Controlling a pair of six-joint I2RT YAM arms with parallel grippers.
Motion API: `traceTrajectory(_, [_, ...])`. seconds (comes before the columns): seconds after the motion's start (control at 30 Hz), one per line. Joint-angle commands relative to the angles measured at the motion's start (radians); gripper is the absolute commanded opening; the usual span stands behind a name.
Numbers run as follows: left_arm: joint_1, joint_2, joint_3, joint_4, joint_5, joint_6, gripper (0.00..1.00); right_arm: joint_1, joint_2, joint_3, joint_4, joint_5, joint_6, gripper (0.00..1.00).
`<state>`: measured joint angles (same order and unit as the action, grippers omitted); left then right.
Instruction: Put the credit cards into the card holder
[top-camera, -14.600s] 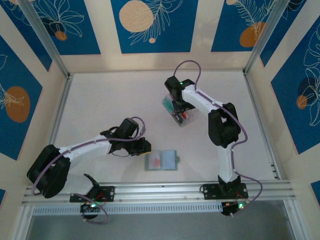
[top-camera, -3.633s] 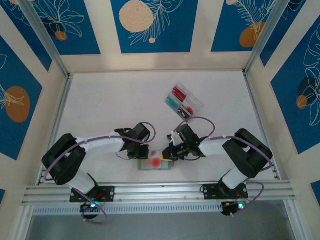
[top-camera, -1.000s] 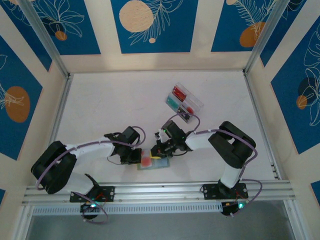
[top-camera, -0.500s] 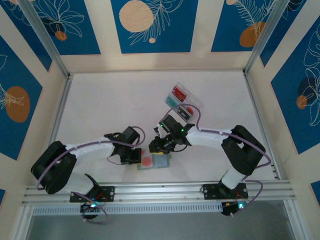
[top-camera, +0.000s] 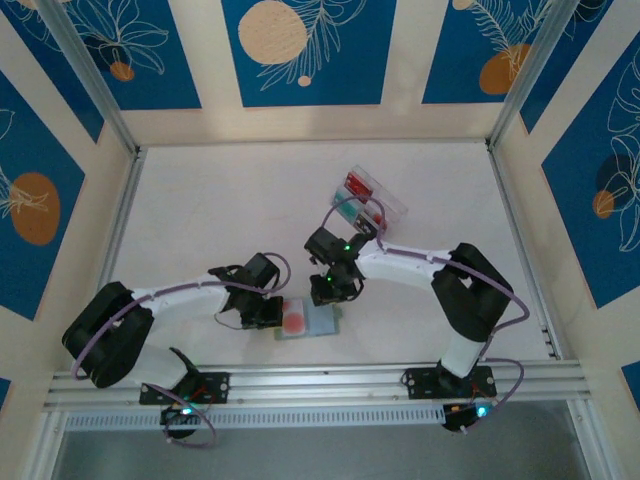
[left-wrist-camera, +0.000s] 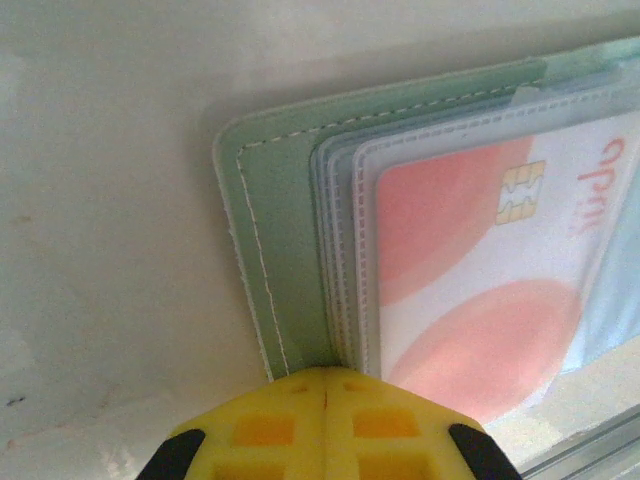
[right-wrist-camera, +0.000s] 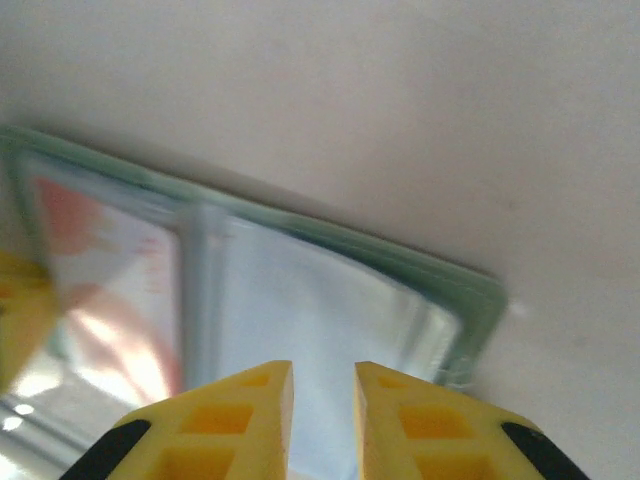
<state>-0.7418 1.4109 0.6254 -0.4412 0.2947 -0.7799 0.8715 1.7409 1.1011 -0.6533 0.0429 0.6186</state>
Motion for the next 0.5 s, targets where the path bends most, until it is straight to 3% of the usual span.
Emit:
traceTrajectory(0.0, [-0.014,0.066,-0.041,0.065,-0.025,-0.015,0.00,0.009,0.031,0.025,-0.071,0.061,-0.036,0.26])
traceTrajectory(0.17, [-0.015,0.072,-0.039,0.068,-0.023,-0.013,0.00,0.023,0.077,0.025,-0.047,0.058,-0.038,0.28])
traceTrajectory(0.47, [-0.015,0.080,-0.040,0.072,-0.019,-0.013,0.00,0.096,0.079,0.078,-0.178,0.272,-0.001,0.29])
